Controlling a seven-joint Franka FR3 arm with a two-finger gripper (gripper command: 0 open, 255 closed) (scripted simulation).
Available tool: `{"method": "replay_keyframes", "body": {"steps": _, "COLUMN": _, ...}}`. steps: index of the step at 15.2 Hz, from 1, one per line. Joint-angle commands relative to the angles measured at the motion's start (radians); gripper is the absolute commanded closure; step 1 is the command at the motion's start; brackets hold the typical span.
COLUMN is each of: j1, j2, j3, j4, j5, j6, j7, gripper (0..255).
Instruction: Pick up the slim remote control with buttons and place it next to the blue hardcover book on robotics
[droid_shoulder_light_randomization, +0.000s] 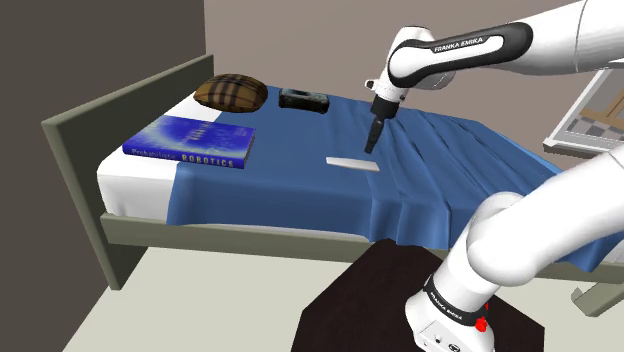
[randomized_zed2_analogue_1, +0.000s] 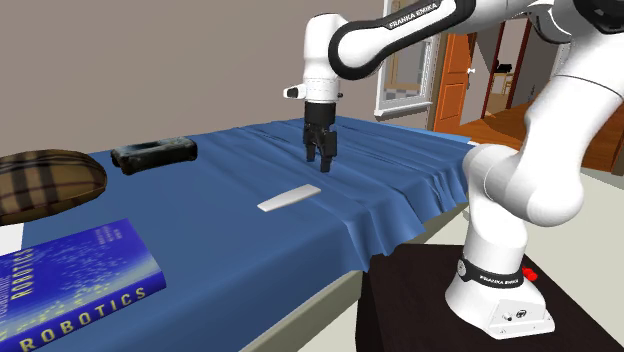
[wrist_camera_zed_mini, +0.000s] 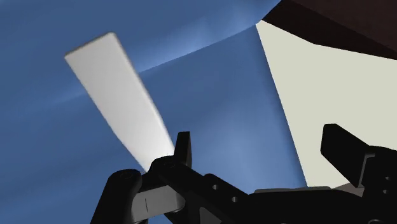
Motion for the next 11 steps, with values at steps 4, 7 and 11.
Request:
{"method": "replay_keyframes", "body": {"steps": 4, "j1": 0.036, "j2": 0.201, "j3": -0.101, "j4": 0.075, "j5": 0.018, "j6": 0.113, "j7": -0.238, "gripper": 0}}
{"method": "replay_keyframes", "body": {"steps": 7, "j1": 0.054, "j2": 0.332, "j3": -0.145, "j4": 0.138, "j5": 0.062, "j6": 0.167, "j7": -0.386, "gripper": 0}}
{"method": "replay_keyframes", "body": {"steps": 11, "j1": 0.054, "j2": 0.505, "j3": -0.171, "j4": 0.234, "j5": 0.145, "j6": 0.218, "j7": -0.577, "gripper": 0}}
